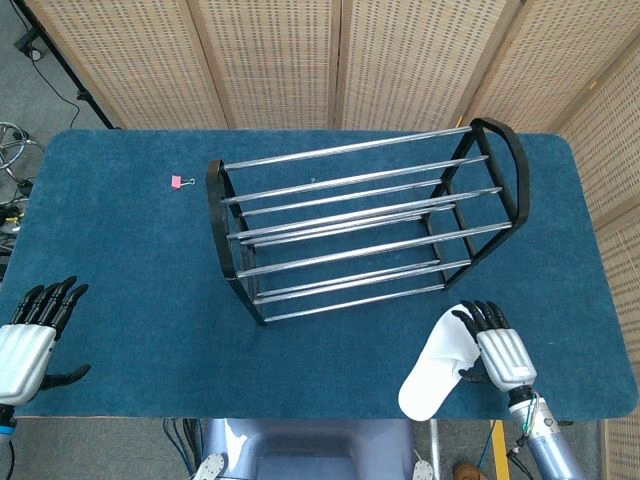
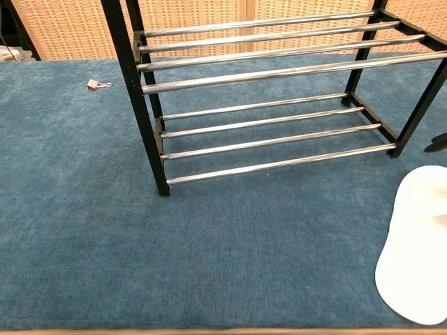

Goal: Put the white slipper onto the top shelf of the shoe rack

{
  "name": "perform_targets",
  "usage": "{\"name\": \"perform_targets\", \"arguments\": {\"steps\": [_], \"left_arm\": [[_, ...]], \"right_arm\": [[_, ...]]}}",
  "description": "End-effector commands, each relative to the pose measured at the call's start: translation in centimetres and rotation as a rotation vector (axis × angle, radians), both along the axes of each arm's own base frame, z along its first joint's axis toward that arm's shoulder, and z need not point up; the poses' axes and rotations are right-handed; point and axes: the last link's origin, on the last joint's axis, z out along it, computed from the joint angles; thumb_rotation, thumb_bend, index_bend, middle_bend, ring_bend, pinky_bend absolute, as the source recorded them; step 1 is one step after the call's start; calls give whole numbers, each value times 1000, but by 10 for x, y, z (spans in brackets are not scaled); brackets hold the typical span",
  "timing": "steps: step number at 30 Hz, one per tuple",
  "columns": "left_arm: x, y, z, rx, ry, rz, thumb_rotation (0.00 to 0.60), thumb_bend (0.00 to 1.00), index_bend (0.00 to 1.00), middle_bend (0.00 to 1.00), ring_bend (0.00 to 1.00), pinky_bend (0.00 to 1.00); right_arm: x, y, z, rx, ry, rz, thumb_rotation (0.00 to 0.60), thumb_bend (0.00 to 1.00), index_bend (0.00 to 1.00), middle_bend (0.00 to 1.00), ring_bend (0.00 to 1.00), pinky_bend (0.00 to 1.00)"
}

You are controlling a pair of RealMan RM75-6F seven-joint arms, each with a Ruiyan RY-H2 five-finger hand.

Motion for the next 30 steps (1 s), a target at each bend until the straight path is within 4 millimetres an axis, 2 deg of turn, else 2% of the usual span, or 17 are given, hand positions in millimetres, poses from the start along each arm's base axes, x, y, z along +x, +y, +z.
{"name": "perform_targets", "arguments": {"steps": [1, 18, 30], "left_arm": [[0, 0, 0, -2, 1, 0, 600, 0, 0, 0, 0, 0], [0, 0, 1, 1, -4, 6, 600, 0, 0, 0, 0, 0], [0, 0, 2, 3, -5, 4, 600, 0, 0, 0, 0, 0]], "right_arm": [[4, 1, 0, 1, -9, 3, 600, 0, 141, 89, 0, 0], [17, -6, -17, 14, -8, -13, 600, 0, 155, 91, 0, 0], [10, -11, -21, -34, 74, -26, 600, 0, 167, 101, 0, 0]]}}
